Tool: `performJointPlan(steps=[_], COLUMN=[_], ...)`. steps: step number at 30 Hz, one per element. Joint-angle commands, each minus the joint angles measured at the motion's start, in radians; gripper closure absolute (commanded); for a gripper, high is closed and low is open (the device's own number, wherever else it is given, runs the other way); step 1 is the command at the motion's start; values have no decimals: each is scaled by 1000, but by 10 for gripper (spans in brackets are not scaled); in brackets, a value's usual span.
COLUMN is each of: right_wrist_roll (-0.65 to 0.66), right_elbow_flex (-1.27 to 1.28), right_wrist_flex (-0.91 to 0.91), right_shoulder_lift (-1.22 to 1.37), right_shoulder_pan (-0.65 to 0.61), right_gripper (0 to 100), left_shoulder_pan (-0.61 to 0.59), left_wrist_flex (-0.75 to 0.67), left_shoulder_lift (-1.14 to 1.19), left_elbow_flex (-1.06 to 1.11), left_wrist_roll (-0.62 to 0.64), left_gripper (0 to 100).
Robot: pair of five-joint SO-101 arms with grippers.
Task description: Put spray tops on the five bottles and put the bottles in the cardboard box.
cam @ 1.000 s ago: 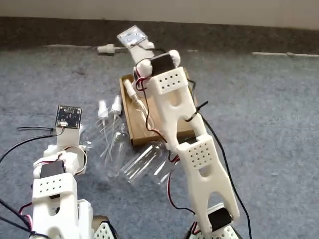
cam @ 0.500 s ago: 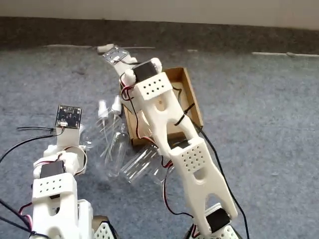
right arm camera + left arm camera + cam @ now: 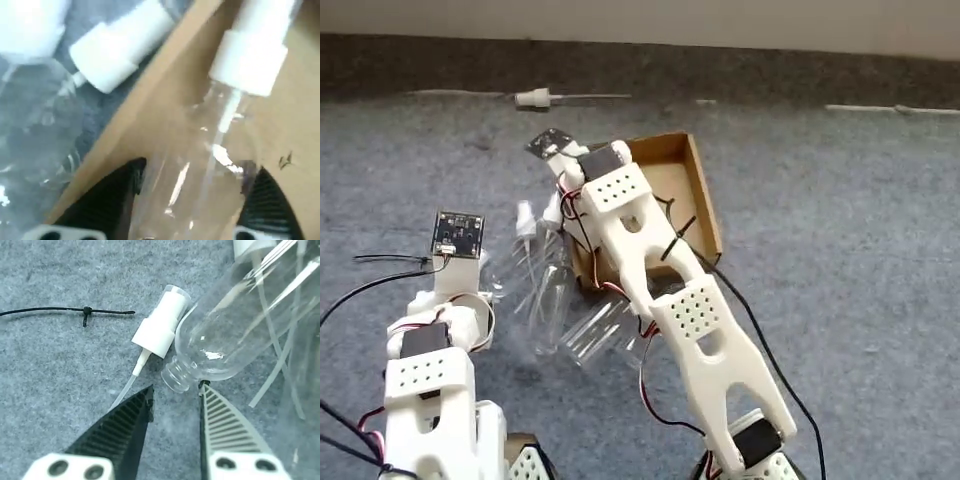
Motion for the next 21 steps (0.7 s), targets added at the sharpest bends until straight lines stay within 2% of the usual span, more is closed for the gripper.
performJointPlan(steps=[1,3,13,21], right_wrist_roll=[2,2,2,2], right_elbow_flex=[-62,-105,-392,-506], right_wrist_flex=[-97,-119,-44,21], right_shoulder_lift=[1,2,4,1], right_shoulder_pan=[31,50,97,116], right_gripper=[925,998,995,995], left_shoulder_pan=[15,15,15,15], left_wrist_flex=[-15,-14,-14,-14], left_shoulder_lift=[-13,-13,-13,-13], left_elbow_flex=[-8,-8,-8,-8], left_wrist_roll=[-8,-8,-8,-8], left_gripper=[849,849,849,849])
